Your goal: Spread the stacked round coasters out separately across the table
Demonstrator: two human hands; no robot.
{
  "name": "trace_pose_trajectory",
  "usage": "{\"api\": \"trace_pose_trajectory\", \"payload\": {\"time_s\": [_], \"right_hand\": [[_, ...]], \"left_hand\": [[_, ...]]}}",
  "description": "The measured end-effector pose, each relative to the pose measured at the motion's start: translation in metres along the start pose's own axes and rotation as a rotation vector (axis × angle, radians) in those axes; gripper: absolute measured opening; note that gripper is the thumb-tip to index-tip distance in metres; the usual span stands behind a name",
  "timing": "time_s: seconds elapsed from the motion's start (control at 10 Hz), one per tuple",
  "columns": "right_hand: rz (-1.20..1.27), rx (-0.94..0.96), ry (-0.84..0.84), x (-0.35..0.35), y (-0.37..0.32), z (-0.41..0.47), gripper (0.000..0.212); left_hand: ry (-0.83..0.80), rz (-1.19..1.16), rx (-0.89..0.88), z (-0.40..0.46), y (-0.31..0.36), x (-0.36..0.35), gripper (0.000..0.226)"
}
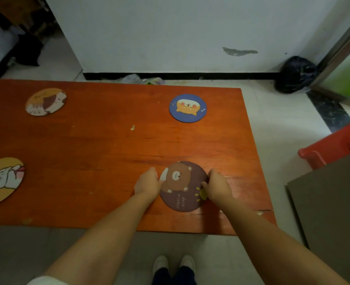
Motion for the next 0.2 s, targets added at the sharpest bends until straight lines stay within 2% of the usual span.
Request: {"api": "trace_pose_trajectory", "payload": {"time_s": [0.1,0.2], "right_hand": [[0.060,0.004,0.056,0.004,0.005,-0.002,0.034],[0.185,-0.007,0.129,0.010,0.019,-0.016,0.039]], "left_hand": [[0.025,-0.047,-0.028,0.001,-0.007,0.003,0.022],[-0.027,-0.091,-0.059,-0.012,-0.022,-0.003,0.019]]}}
Point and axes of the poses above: each hand's wrist, its own z-axis towards the middle knuckle, its own x-axis out of the back of the hand, y = z × x, the point moved 4 cm from there along z, towards the middle knuckle, and after that the axes turned 7 degrees about x, right-handed, at the moved point
